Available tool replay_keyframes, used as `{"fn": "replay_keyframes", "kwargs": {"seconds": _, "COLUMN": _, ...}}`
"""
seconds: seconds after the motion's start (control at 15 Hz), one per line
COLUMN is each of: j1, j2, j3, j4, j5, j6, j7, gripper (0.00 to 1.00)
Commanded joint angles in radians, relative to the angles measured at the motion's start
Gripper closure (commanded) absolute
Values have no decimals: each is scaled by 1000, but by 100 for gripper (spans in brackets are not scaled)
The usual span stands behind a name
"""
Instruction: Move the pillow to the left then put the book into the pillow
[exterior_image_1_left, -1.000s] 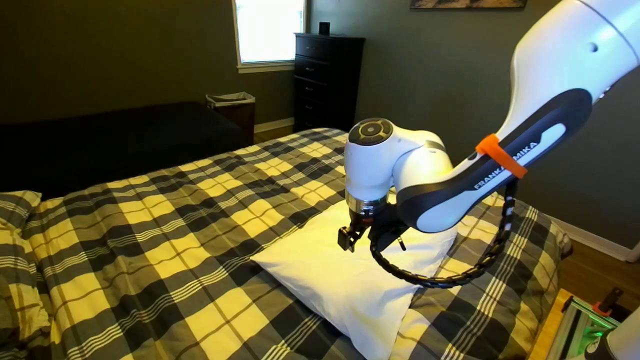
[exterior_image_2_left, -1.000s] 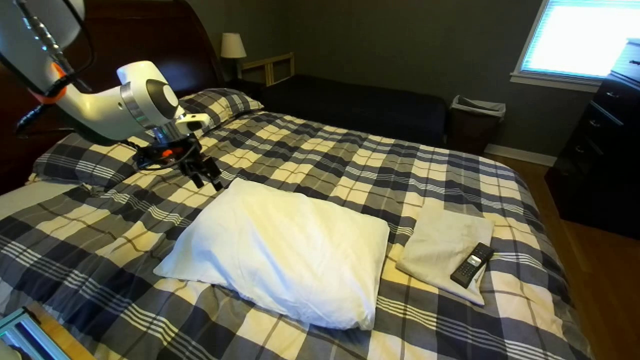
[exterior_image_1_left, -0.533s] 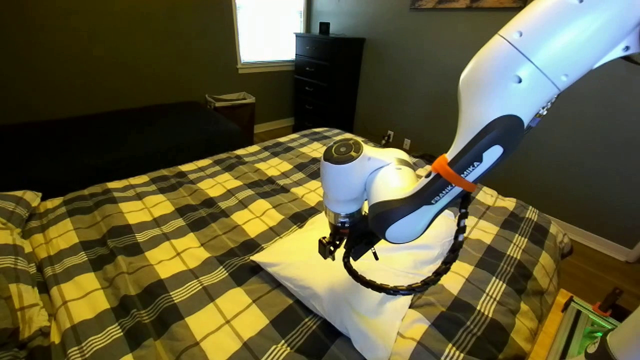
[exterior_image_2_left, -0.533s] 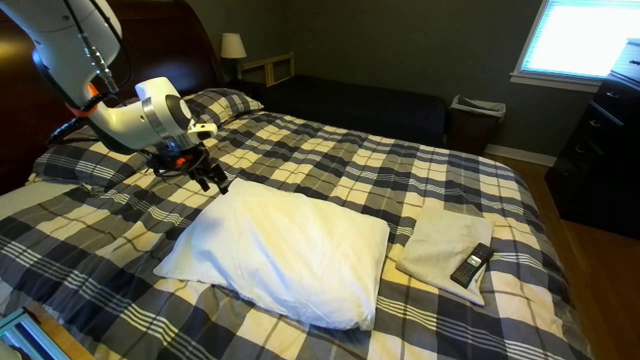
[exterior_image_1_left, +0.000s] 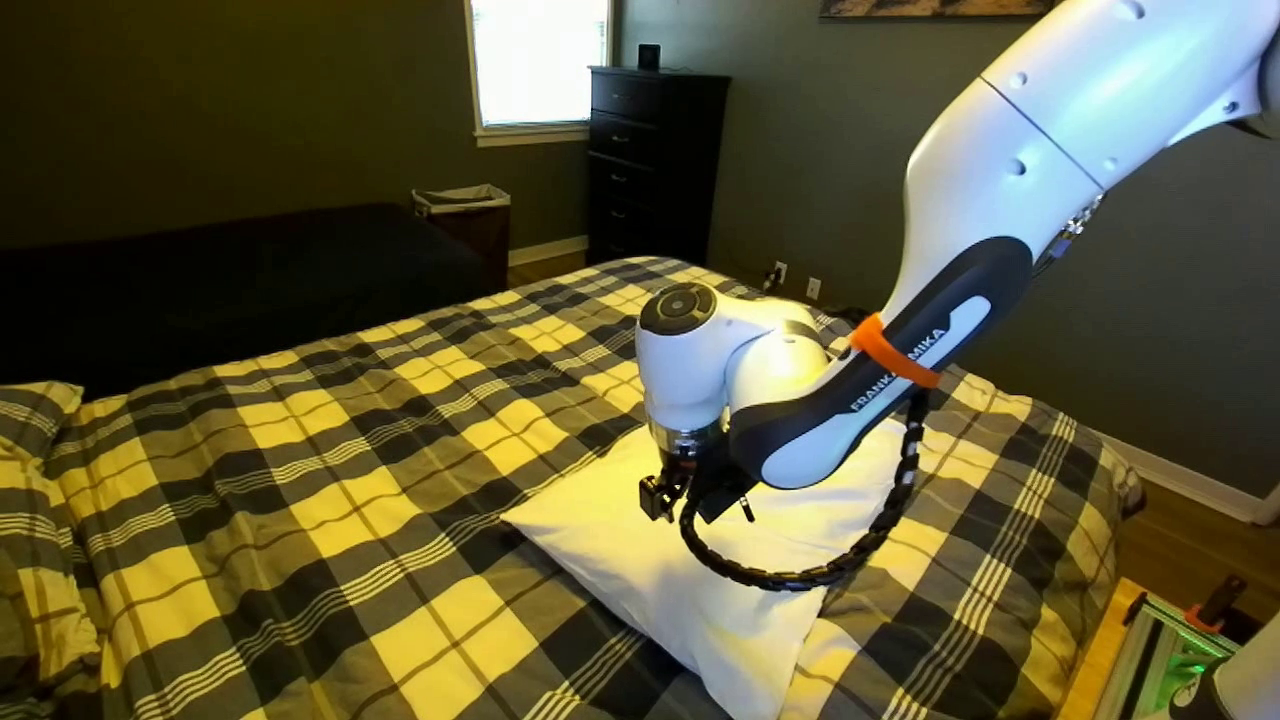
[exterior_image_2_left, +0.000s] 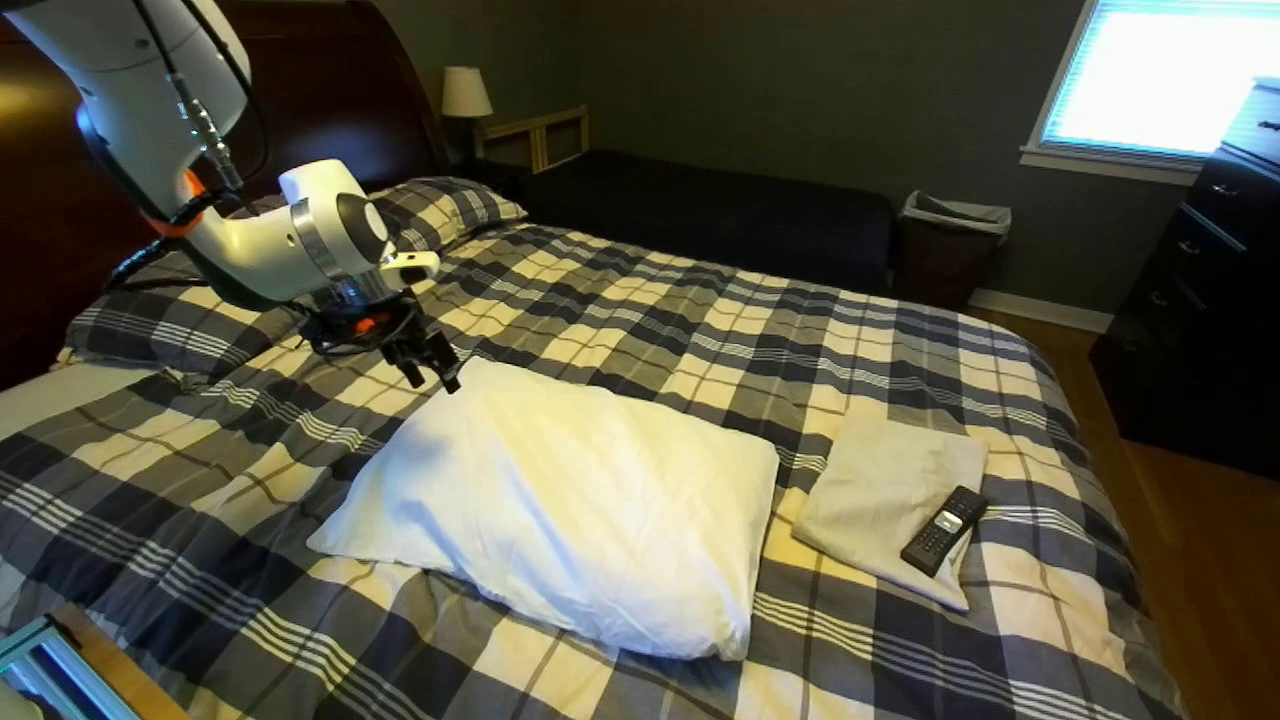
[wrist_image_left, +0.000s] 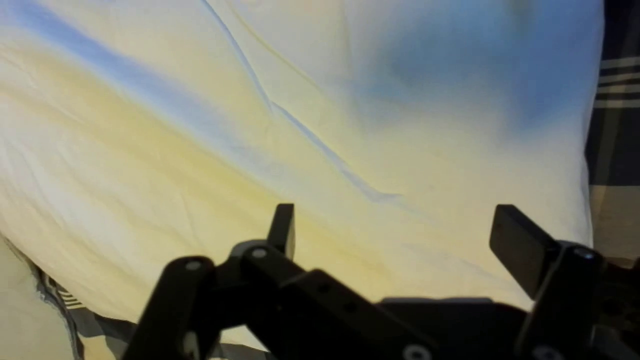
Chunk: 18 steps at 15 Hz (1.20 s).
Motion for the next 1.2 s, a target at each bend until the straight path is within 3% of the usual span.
{"fn": "replay_keyframes", "kwargs": {"seconds": 0.0, "j1": 58, "j2": 79, "j3": -36, "j4": 65, "j5": 8, "j6": -65, "j7": 30, "gripper": 0}}
{"fn": "replay_keyframes", "kwargs": {"seconds": 0.13, "j1": 80, "j2": 117, "j3": -47, "j4": 95, "j5": 1, "j6": -86, "j7": 46, "gripper": 0}}
{"fn": "replay_keyframes", "kwargs": {"seconds": 0.53, "j1": 113, "j2": 232, "j3": -89, "j4": 164, "j5": -26, "j6": 24, "j7": 38, "gripper": 0}}
{"fn": "replay_keyframes", "kwargs": {"seconds": 1.07, "j1": 116, "j2": 392, "j3": -119, "j4": 288, "j5": 40, "j6": 142, "j7": -43, "gripper": 0}}
{"fn": "replay_keyframes", "kwargs": {"seconds": 1.13, "j1": 115, "j2": 406, "j3": -119, "j4": 302, "j5": 52, "j6": 146, "j7": -61, "gripper": 7}}
